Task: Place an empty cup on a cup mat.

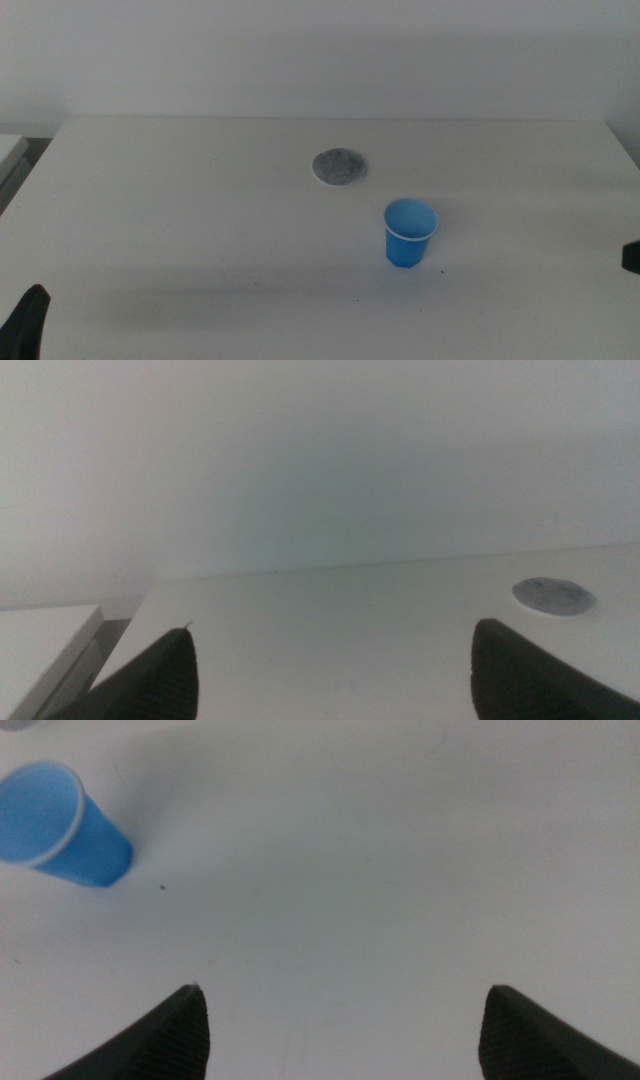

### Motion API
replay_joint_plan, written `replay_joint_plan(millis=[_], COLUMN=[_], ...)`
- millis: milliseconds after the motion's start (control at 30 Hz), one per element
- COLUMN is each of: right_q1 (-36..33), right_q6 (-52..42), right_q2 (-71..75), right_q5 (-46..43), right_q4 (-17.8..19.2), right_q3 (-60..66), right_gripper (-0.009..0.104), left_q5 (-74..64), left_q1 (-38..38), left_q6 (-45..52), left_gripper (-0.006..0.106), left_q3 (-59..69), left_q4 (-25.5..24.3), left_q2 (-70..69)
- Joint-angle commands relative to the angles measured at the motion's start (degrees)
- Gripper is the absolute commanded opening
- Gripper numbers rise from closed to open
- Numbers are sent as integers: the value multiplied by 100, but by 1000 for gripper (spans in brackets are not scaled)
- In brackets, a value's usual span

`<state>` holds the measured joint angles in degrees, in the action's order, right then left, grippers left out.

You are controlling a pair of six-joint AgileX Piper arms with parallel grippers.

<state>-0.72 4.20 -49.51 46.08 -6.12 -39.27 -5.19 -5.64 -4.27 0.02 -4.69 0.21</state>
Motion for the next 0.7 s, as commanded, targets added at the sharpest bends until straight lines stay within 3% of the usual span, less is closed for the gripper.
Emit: replay_joint_plan(millis=[0, 333, 500, 667], right_q1=[14, 14, -189, -1097], right_q6=[89, 22, 47, 542], right_q2=[-192, -437, -1218, -2368], right_q5=[90, -94, 139, 106], right_q4=[-103, -624, -599, -363], right_q3=[-163, -351, -997, -1866], right_gripper=[84, 84, 84, 84], left_q5=[29, 29, 29, 29], left_q1=[-19, -19, -19, -19], left_q6=[-16, -16, -16, -16], left_gripper=[94, 94, 94, 94], left_q3=[-2, -2, -2, -2], left_q4=[21, 21, 21, 21], left_q2=[-21, -21, -21, -21])
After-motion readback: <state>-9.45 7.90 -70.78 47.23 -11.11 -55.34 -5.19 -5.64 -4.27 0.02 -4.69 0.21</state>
